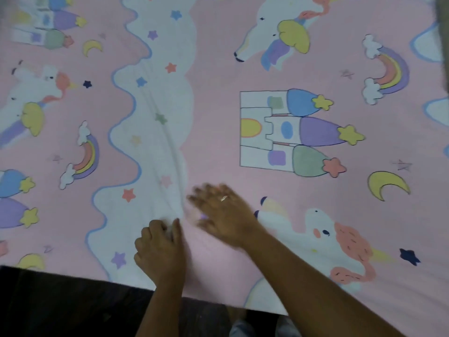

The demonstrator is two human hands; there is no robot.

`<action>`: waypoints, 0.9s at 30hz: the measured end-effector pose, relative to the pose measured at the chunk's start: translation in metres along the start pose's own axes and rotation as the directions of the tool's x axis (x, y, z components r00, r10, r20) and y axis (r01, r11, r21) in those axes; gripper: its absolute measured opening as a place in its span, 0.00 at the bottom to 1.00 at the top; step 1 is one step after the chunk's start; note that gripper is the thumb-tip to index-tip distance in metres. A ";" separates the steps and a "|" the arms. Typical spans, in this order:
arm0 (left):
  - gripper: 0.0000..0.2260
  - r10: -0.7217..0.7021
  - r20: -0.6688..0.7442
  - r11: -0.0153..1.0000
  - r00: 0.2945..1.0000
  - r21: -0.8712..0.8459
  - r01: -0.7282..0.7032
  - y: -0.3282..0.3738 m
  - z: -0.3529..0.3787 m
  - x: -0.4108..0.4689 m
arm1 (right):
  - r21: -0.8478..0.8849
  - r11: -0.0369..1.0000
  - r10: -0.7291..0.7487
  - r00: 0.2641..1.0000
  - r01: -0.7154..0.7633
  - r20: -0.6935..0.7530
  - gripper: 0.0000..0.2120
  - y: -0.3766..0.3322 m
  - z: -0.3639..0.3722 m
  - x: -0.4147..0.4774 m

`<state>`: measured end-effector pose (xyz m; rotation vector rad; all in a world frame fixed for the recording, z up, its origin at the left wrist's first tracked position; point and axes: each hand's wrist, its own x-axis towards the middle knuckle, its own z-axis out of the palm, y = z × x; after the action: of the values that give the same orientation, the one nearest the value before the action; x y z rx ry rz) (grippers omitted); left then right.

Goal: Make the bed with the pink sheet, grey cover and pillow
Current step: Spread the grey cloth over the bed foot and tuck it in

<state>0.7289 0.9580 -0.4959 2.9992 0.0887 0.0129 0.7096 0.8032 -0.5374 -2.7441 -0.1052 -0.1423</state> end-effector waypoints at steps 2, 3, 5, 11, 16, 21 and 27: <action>0.23 -0.053 -0.033 0.999 0.998 0.003 0.053 -0.013 -0.001 -0.002 | -0.026 0.992 0.127 0.992 -0.127 -0.018 0.28 0.002 0.002 -0.003; 0.25 -0.092 -0.044 0.996 0.995 -0.006 0.092 -0.017 -0.002 -0.001 | -0.026 0.983 0.184 0.983 -0.184 -0.005 0.28 -0.005 0.002 -0.004; 0.27 -0.158 -0.019 0.987 0.987 -0.027 0.157 -0.024 -0.004 0.002 | -0.011 0.975 0.221 0.975 -0.220 0.038 0.29 -0.028 0.005 -0.006; 0.26 -0.250 0.081 0.967 0.965 -0.019 0.253 -0.061 -0.023 0.011 | 0.025 1.000 -0.020 0.985 0.016 0.171 0.30 -0.081 0.009 -0.005; 0.26 -0.394 0.183 0.908 0.901 -0.074 0.412 -0.095 -0.034 0.027 | 0.002 1.000 0.024 0.998 -0.024 0.064 0.21 -0.088 -0.002 0.012; 0.24 -0.329 0.238 0.943 0.914 0.134 0.304 -0.110 -0.029 0.048 | -0.048 0.975 0.220 0.947 -0.215 0.235 0.23 -0.126 -0.008 0.037; 0.10 0.050 0.307 0.975 0.950 0.189 -0.113 -0.131 -0.036 0.063 | -0.258 0.882 0.435 0.891 -0.393 0.130 0.26 -0.176 0.032 0.067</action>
<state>0.7839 1.0960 -0.4784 3.1635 -0.0729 -0.4723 0.7627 0.9813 -0.4929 -2.9236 0.4813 0.2355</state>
